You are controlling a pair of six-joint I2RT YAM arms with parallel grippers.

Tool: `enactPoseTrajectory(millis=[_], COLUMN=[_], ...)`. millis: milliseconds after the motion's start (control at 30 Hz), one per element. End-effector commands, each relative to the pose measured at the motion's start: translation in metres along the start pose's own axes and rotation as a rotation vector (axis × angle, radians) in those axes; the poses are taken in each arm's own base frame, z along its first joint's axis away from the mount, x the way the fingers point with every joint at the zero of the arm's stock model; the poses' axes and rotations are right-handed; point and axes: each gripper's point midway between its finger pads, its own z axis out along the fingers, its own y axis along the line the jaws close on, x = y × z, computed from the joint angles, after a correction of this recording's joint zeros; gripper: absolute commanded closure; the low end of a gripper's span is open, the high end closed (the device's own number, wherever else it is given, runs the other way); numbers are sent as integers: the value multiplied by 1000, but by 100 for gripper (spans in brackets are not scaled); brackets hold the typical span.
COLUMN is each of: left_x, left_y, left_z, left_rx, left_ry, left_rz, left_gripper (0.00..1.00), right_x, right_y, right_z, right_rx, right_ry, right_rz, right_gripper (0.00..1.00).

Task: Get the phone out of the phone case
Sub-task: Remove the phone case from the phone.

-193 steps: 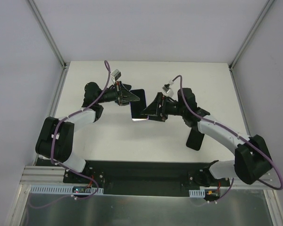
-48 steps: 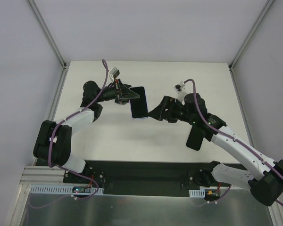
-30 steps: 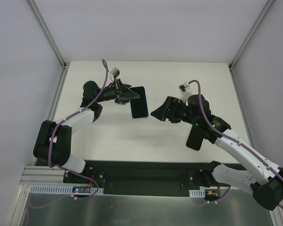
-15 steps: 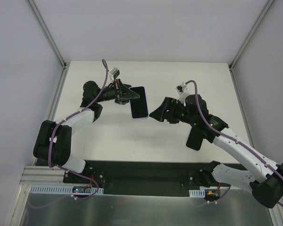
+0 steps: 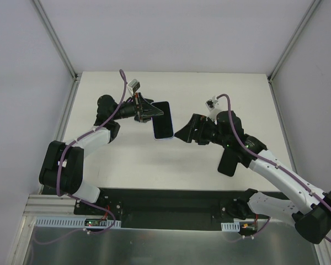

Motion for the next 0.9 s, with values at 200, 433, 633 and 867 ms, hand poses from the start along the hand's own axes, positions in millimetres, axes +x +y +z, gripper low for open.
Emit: enactPoseTrajectory(millis=[200,433,633,867], left_x=[2,2,3,5], left_y=[-27,-35,-43,-40], left_z=[0,0,0,-1], left_rx=[67,77,88,84], left_ry=[20,20,27,24], left_rz=[105,112,129,120], left_gripper=[100,100,100,100], right_x=[-12,-7,4,4], right_y=[17,18,8,14], right_z=[11,21,37,46], right_rx=[-55,-73,-62,-104], right_ry=[-14,20,59,58], right_rz=[-27,-18,5,33], right_gripper=[13,13,13,13])
